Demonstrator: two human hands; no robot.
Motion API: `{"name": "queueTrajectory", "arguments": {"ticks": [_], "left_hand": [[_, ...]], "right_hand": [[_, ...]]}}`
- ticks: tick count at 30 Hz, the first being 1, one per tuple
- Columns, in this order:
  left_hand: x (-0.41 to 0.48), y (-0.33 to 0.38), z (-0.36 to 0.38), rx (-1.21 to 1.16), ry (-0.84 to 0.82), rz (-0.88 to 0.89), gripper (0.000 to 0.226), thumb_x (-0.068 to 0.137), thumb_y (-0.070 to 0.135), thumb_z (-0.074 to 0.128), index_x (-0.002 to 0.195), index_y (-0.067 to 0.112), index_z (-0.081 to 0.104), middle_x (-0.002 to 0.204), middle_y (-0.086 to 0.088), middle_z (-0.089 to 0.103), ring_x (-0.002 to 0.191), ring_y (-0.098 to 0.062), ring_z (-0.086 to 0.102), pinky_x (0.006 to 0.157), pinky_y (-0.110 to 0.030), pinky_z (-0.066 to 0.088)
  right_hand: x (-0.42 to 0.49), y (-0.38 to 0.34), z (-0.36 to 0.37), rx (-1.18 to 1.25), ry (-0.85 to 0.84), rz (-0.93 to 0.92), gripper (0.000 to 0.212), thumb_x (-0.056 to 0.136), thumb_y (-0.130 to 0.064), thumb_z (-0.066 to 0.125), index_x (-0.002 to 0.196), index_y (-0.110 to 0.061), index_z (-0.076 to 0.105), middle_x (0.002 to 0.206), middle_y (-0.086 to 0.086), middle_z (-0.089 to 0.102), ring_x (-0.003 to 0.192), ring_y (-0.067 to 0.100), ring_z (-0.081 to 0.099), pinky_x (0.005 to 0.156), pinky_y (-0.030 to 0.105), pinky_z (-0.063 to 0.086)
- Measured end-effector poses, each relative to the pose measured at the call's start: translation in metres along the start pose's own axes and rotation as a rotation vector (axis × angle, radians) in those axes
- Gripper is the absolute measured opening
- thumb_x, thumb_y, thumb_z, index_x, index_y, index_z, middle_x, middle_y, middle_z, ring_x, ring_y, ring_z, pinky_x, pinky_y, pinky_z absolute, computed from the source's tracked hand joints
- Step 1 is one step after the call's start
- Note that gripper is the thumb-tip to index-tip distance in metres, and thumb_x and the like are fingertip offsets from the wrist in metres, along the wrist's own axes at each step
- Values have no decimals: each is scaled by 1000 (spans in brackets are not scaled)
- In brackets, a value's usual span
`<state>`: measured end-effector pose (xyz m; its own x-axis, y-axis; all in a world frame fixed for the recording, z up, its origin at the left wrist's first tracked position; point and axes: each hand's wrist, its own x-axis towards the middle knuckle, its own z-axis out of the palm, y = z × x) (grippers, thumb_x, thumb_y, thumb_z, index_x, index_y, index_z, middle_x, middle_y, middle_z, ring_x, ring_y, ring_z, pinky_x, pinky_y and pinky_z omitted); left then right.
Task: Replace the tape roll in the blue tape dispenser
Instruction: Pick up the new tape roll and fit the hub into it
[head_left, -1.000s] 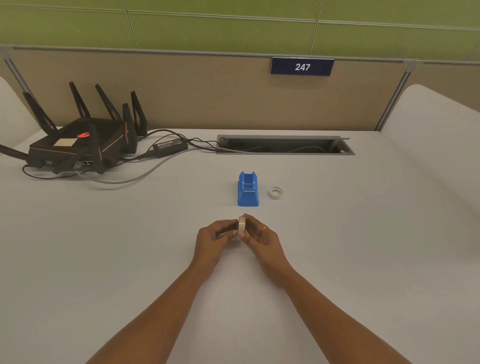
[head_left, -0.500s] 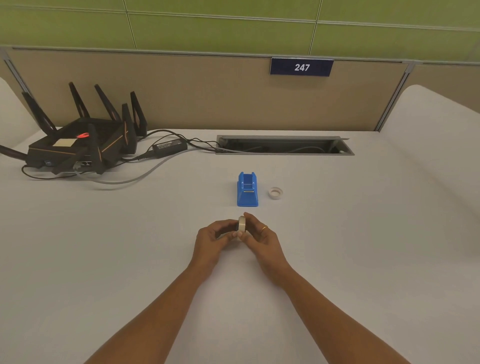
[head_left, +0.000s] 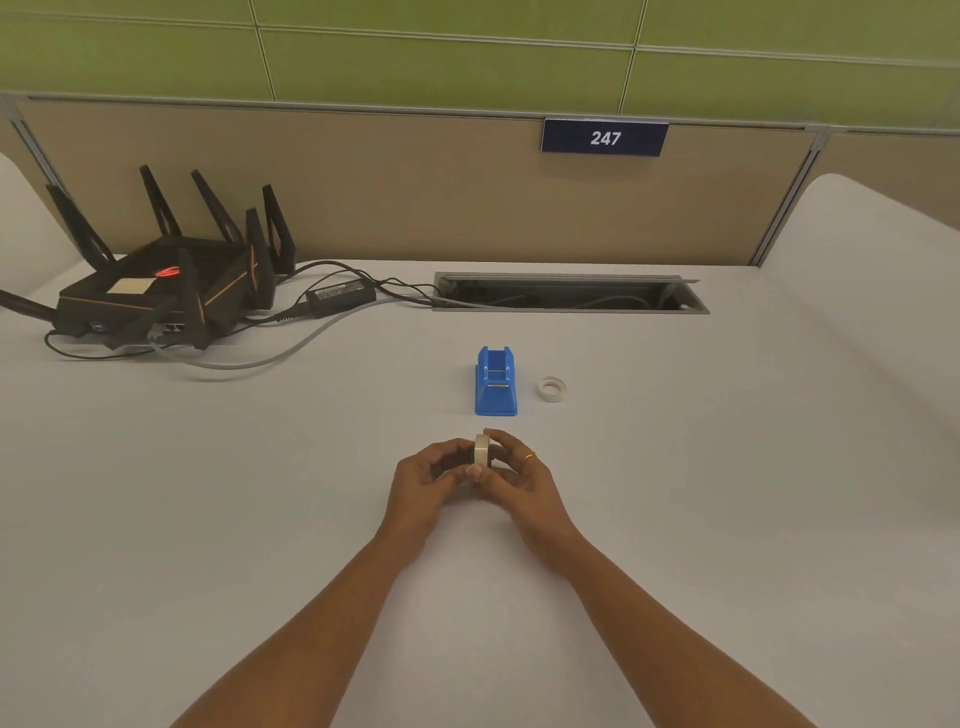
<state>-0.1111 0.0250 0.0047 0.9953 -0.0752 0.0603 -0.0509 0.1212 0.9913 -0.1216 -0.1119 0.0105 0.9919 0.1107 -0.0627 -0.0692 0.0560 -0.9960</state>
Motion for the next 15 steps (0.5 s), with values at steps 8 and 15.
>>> {"name": "queueTrajectory", "arguments": {"ticks": [8, 15], "left_hand": [[0, 0, 0, 8, 7, 4, 25, 78, 4, 65, 94, 23, 68, 90, 8, 73, 85, -2, 67, 69, -8, 50], [0, 0, 0, -11, 6, 14, 24, 78, 4, 65, 93, 23, 68, 84, 15, 75, 85, -1, 67, 68, -7, 49]], "right_hand": [[2, 2, -1, -48, 15, 2, 42, 82, -21, 66, 122, -23, 51, 122, 12, 59, 109, 28, 60, 98, 45, 47], [2, 2, 0, -76, 23, 1, 44, 81, -27, 66, 122, -28, 51, 120, 10, 60, 106, 22, 62, 96, 39, 50]]}}
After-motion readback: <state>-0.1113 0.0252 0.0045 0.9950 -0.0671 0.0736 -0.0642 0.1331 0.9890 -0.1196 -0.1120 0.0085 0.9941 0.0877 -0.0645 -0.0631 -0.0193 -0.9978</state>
